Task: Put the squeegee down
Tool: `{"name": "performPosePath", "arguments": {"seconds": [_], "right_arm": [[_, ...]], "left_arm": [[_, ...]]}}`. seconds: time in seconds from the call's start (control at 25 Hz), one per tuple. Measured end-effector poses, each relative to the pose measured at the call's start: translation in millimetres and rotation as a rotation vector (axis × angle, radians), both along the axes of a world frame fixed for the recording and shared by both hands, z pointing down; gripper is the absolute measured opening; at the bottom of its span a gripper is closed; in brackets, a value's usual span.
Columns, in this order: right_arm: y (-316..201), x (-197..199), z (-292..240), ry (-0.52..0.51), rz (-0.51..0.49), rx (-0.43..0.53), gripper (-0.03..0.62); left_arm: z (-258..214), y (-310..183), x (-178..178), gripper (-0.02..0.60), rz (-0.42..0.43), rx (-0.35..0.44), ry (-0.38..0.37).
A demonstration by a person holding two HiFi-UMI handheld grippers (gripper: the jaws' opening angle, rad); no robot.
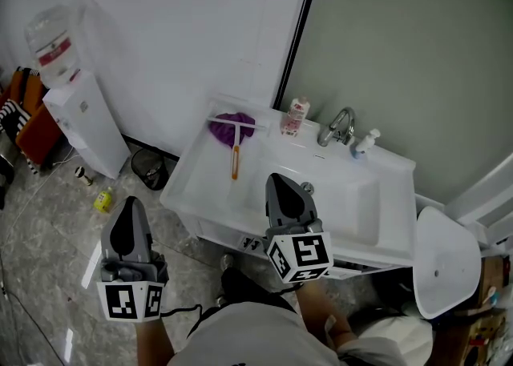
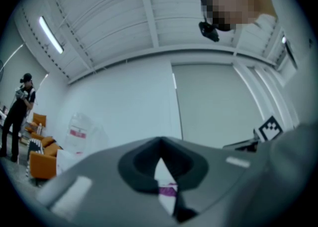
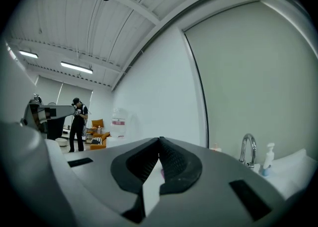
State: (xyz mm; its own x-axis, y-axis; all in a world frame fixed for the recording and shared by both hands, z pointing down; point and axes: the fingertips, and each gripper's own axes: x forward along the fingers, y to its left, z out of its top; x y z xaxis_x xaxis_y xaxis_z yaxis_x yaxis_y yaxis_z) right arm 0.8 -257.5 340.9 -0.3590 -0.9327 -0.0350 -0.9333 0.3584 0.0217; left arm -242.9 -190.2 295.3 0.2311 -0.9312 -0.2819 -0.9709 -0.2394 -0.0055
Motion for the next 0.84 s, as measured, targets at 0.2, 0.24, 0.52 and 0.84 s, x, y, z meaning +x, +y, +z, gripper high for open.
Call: {"name": "performPosePath", "arguments": {"seconds": [0.2,0.24,0.52,0.84], "right_arm": [[16.6,-3.2,-3.8,-0.012,-0.018,0.008,0.002],[19.3,-3.2,-4.3,-0.017,-0.021,0.008,0.002],[34.2,-3.5,-13.6,-0.022,-0.009,0.031,0.002],[48.8,-10.1,-20.3,-0.041,-0.015,0.037,0.002]], "left_arm": [[0.5,12.7,2.5,0.008,0.009,0.002,0.001],[0.8,15.1,3.0,0.008,0.01,0.002,0.001],[0.1,28.9,2.2,0.008,0.013,0.003,0.003],[-1.5,40.2,-6.0,0.008,0.012,0.009,0.014]]}}
